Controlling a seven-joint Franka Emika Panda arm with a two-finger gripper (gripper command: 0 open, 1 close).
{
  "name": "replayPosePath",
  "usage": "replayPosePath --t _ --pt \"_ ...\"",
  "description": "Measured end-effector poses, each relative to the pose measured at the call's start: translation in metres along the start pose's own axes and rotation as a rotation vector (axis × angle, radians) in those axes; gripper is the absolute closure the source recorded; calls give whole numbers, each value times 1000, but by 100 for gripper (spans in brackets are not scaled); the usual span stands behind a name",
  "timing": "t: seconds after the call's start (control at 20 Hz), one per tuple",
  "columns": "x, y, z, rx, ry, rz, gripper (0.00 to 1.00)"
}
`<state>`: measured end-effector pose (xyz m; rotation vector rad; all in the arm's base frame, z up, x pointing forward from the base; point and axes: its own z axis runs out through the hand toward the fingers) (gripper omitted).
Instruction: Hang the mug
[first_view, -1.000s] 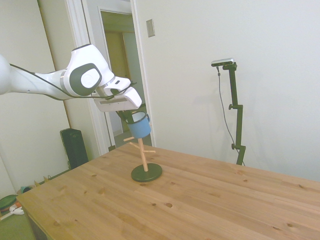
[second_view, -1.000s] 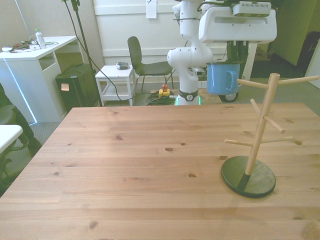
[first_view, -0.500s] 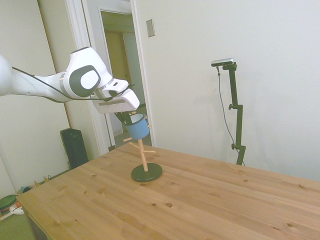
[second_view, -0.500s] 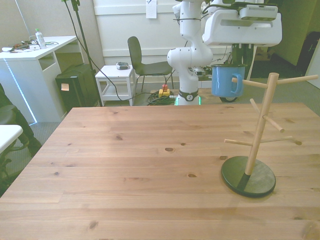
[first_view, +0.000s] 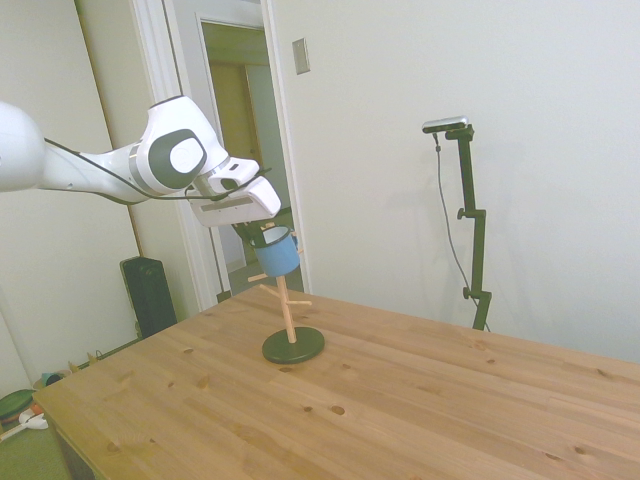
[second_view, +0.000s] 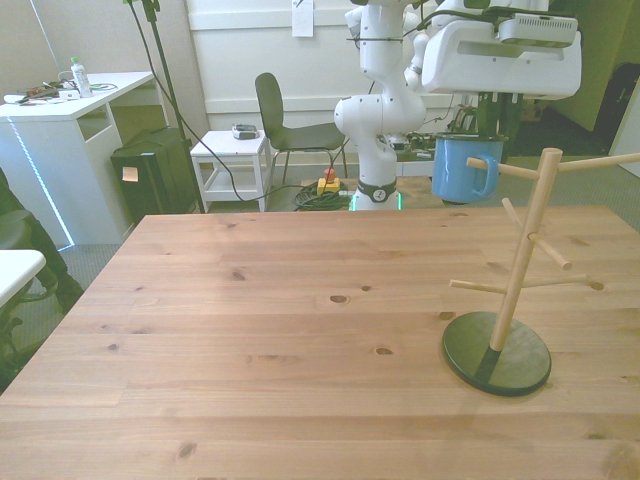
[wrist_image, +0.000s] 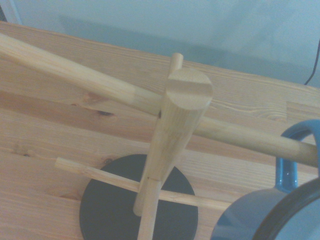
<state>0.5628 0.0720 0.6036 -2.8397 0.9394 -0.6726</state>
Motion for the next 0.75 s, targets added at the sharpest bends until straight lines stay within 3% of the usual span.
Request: replayPosePath --t 0.5,0.75 --pt "1 -6 -5 -1 9 -11 0" --pt "2 16 -15 -4 12 25 0"
